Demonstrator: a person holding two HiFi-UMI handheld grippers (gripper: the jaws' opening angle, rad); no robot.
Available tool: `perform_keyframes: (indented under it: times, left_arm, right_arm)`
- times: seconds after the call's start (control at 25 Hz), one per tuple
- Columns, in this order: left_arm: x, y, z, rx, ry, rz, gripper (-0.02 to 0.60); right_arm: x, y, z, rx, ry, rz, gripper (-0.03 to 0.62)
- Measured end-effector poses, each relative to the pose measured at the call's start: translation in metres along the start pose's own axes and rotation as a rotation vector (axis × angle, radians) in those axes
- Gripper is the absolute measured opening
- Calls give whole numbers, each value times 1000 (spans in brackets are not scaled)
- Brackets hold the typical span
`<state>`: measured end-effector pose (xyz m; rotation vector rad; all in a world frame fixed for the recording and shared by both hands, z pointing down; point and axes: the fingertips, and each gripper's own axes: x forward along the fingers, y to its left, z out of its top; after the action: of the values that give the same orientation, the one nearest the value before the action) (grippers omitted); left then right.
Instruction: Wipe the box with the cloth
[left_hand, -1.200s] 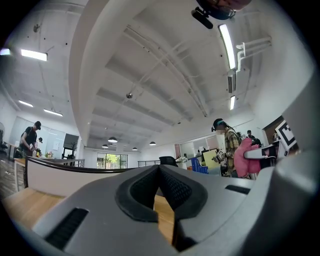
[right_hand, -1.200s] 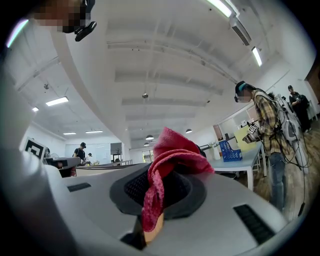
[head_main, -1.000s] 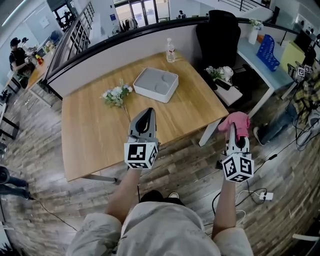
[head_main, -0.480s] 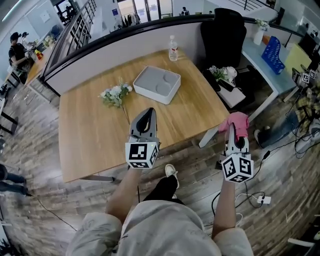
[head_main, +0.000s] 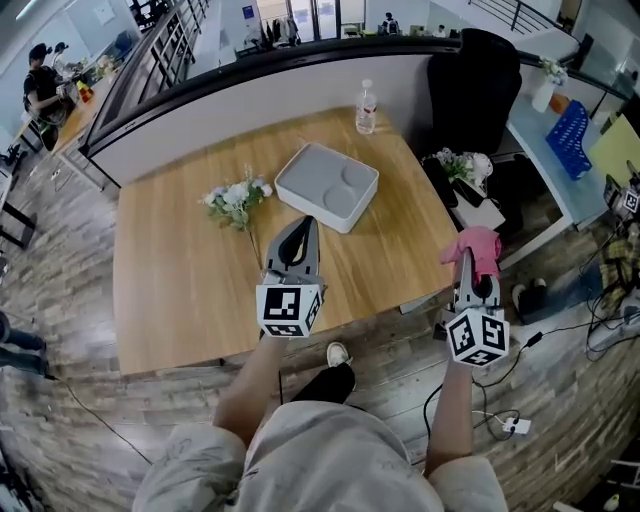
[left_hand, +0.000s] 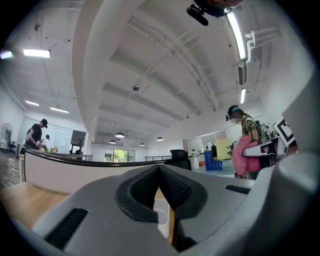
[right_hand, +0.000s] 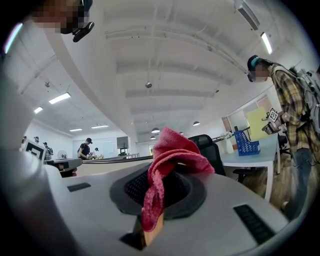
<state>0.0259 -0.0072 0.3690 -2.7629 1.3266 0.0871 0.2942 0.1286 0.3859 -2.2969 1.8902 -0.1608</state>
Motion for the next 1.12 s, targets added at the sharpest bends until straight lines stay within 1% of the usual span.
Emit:
perform_keyframes:
  times: [0.32,0.64,0.72,0.84,1.04,1.12]
  left_arm:
    - [43,50,-11,-9,19,84,9]
    - [71,108,-15,-17,11,169,10]
    - [77,118,-15,13,14,179,9]
    - [87,126,-15,68,16,174,9]
    - [96,145,-9,47,1,206,9]
    - [97,150,-6,54,-5,216,10]
  right_arm:
    - [84,22,-10,-12,45,83,52]
    - [160,57,-13,-34,60,168,52]
    - [176,68,-13,-46,61,192,52]
    - [196,80,-13,-63,67,217,52]
    - [221,97,-11,-63,63,254,52]
    - [226,100,-12,-62,65,264,52]
